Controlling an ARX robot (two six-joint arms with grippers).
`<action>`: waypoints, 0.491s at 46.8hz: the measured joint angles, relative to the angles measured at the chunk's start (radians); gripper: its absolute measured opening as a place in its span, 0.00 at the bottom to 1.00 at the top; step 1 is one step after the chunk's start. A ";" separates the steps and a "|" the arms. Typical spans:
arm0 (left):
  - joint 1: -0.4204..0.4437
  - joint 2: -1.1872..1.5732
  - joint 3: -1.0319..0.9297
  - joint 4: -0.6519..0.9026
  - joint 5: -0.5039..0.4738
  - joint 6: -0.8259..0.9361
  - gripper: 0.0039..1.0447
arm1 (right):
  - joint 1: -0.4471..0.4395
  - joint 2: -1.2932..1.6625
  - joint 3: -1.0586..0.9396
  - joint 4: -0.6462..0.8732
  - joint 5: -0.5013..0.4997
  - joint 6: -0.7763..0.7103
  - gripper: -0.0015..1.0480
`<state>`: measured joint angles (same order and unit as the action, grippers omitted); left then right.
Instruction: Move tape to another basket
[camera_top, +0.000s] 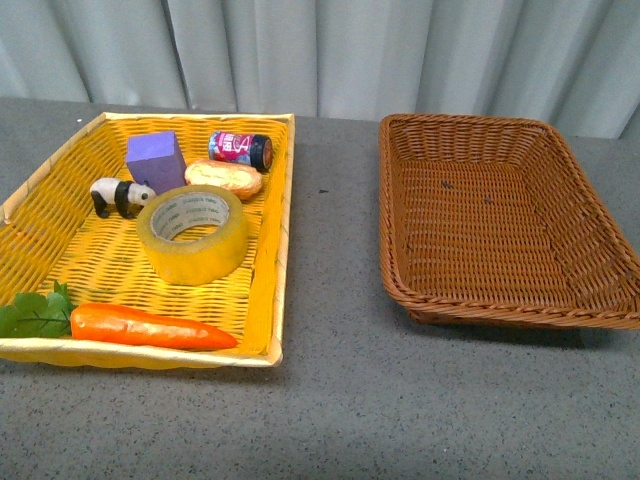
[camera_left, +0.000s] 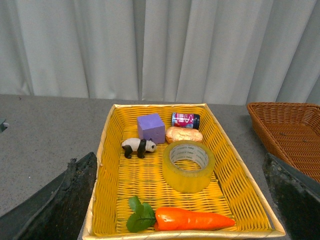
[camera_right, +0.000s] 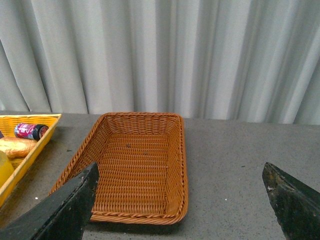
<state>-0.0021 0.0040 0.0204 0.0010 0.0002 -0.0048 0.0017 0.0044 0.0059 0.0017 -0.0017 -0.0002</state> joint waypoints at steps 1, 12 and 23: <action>0.000 0.000 0.000 0.000 0.000 0.000 0.94 | 0.000 0.000 0.000 0.000 0.000 0.000 0.91; 0.000 0.000 0.000 0.000 0.000 0.000 0.94 | 0.000 0.000 0.000 0.000 0.000 0.000 0.91; 0.000 0.000 0.000 0.000 0.000 0.000 0.94 | 0.000 0.000 0.000 0.000 0.000 0.000 0.91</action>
<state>-0.0021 0.0040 0.0204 0.0010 0.0002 -0.0048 0.0017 0.0044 0.0059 0.0017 -0.0017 -0.0002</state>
